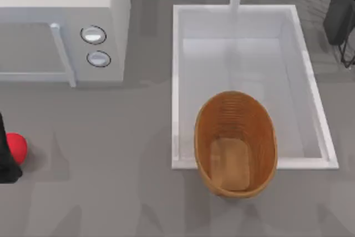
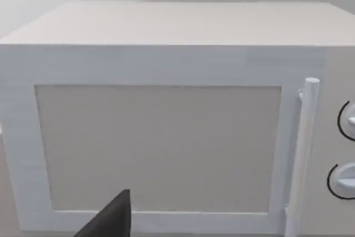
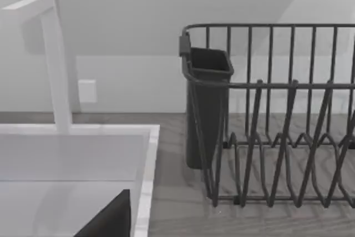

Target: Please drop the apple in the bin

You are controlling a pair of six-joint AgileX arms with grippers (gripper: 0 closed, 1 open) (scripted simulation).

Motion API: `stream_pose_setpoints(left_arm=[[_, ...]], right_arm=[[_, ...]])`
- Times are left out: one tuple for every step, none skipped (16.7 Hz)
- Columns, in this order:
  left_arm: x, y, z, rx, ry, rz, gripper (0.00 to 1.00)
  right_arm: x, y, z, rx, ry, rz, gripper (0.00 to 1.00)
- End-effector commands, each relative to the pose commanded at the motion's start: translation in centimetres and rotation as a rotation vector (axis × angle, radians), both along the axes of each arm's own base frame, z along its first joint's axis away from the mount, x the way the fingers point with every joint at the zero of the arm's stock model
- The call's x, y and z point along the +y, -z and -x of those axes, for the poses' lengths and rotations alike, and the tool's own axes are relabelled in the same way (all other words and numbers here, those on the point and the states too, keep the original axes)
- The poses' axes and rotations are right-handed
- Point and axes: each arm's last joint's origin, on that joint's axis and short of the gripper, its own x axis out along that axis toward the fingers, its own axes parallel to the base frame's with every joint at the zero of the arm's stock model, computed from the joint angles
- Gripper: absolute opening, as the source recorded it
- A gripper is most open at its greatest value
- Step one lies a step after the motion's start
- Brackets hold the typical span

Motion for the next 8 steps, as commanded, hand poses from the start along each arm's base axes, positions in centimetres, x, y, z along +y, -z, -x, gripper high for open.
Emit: stream_pose_setpoints(left_arm=[[0.0,0.0,0.0,0.0,0.0,0.0,1.0],[0.0,0.0,0.0,0.0,0.0,0.0,1.0],[0.0,-0.1,0.0,0.009,-0.001,0.0,1.0],[0.0,-0.4,0.0,0.027,-0.003,0.0,1.0],[0.0,-0.9,-0.1,0.054,-0.005,0.0,1.0],[0.1,-1.4,-0.2,0.09,-0.007,0.0,1.0],[0.1,-2.1,-0.4,0.136,-0.008,0.0,1.0],[0.1,-2.8,-0.7,0.191,-0.01,0.0,1.0]], right_arm=[[0.0,0.0,0.0,0.0,0.0,0.0,1.0],[0.0,0.0,0.0,0.0,0.0,0.0,1.0],[0.0,0.0,0.0,0.0,0.0,0.0,1.0],[0.0,0.0,0.0,0.0,0.0,0.0,1.0],[0.0,0.0,0.0,0.0,0.0,0.0,1.0],[0.0,0.0,0.0,0.0,0.0,0.0,1.0],[0.0,0.0,0.0,0.0,0.0,0.0,1.0],[0.0,0.0,0.0,0.0,0.0,0.0,1.0]])
